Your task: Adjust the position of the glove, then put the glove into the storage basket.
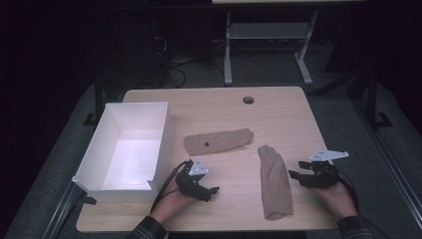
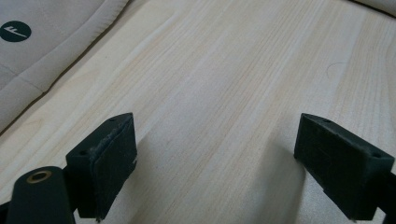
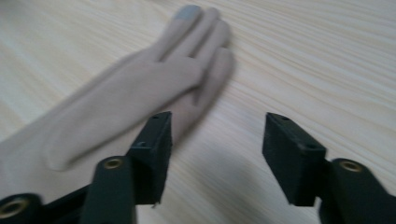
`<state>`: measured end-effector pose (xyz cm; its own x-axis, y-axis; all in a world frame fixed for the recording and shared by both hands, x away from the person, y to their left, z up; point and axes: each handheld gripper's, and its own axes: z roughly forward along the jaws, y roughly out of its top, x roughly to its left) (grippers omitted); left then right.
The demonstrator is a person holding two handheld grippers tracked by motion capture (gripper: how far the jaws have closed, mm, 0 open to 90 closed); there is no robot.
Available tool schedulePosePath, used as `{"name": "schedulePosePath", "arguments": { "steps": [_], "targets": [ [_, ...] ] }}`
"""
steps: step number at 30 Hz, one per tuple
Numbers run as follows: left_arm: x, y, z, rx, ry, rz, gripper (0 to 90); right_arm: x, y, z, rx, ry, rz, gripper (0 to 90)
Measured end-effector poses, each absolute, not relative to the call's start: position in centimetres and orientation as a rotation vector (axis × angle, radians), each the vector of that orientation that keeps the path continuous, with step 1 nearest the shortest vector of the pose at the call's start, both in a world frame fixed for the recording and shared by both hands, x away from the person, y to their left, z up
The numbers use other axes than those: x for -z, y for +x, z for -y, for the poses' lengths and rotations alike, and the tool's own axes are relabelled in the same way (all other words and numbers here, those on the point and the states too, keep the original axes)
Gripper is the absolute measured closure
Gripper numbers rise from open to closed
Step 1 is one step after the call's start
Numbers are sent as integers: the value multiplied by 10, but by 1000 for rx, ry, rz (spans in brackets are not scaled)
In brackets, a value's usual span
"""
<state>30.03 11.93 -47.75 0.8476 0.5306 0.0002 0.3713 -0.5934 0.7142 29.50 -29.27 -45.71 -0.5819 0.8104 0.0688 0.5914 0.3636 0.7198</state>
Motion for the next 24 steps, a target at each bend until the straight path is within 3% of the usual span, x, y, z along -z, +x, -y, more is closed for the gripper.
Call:
{"name": "schedulePosePath", "arguments": {
  "steps": [5,17,19,20,24],
  "targets": [
    [478,300,-119,-274,2271,-652,123,466,301,304,-1051,1301,-2290,267],
    [475,303,-117,-272,2287,-669,150,481,305,303,-976,1296,-2264,152],
    [474,303,-117,-275,2287,-671,174,482,305,303,-982,1297,-2258,138],
    [471,304,-117,-282,2298,-684,249,482,305,303,-982,1294,-2257,138],
    [461,305,-116,-305,2288,-708,366,482,305,303,-981,1295,-2257,135]
  ]
}}
